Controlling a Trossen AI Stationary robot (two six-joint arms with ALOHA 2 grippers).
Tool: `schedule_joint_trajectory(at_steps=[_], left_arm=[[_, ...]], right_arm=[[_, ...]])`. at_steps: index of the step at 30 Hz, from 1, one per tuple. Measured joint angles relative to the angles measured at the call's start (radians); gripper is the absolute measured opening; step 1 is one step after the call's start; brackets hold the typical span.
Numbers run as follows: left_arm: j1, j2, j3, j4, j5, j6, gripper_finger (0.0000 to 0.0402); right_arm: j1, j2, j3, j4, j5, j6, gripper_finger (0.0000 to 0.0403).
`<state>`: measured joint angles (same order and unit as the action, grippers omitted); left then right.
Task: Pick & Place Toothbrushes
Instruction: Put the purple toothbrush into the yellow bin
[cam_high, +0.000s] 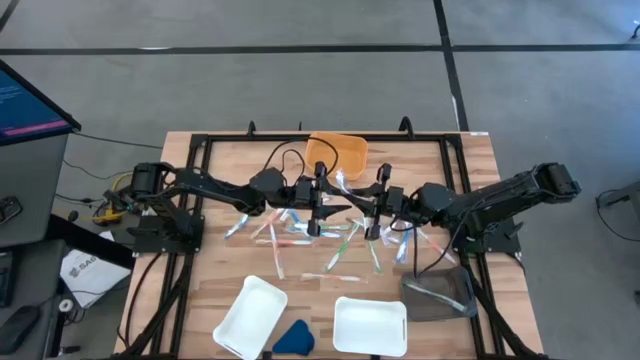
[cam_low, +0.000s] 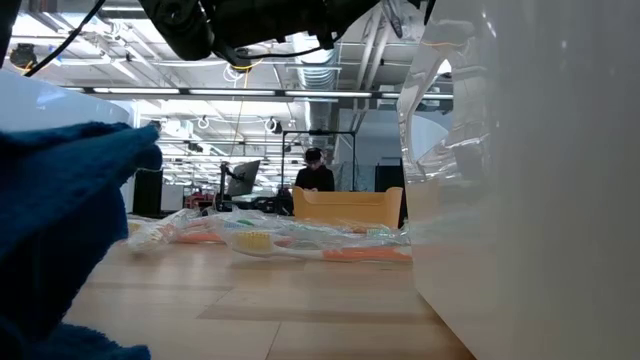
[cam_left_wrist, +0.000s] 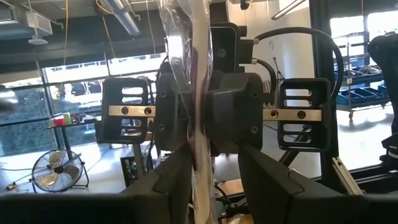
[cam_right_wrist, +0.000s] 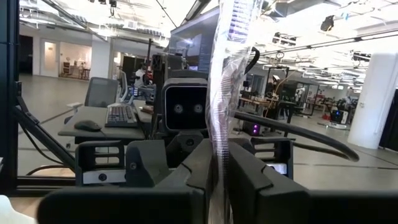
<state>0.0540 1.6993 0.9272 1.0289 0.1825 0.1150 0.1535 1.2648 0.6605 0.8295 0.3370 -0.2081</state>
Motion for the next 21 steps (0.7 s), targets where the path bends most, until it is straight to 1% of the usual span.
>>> schedule_joint_trajectory(at_steps=[2, 6, 8, 13, 15, 19, 21], left_arm=[[0.000, 0.000, 0.000, 0.000, 0.000, 0.000, 0.0127], [0.000, 0.000, 0.000, -0.001, 0.000, 0.000, 0.0127], [0.001, 0.000, 0.000, -0.002, -0.003, 0.000, 0.0127], [0.003, 0.000, 0.000, -0.018, -0.058, 0.000, 0.0127], [0.003, 0.000, 0.000, -0.020, -0.071, 0.000, 0.0127], [0.004, 0.000, 0.000, -0.019, -0.072, 0.000, 0.0127], [0.004, 0.000, 0.000, -0.019, -0.072, 0.000, 0.0127]], right_arm=[[0.000, 0.000, 0.000, -0.004, 0.000, 0.000, 0.0030], [0.000, 0.000, 0.000, -0.007, 0.000, 0.000, 0.0010], [0.000, 0.000, 0.000, -0.007, 0.000, 0.000, 0.0011], [0.000, 0.000, 0.000, -0.007, 0.000, 0.000, 0.0035], [0.000, 0.000, 0.000, -0.007, 0.000, 0.000, 0.0032], [0.000, 0.000, 0.000, -0.007, 0.000, 0.000, 0.0010], [0.000, 0.000, 0.000, -0.007, 0.000, 0.000, 0.0011]])
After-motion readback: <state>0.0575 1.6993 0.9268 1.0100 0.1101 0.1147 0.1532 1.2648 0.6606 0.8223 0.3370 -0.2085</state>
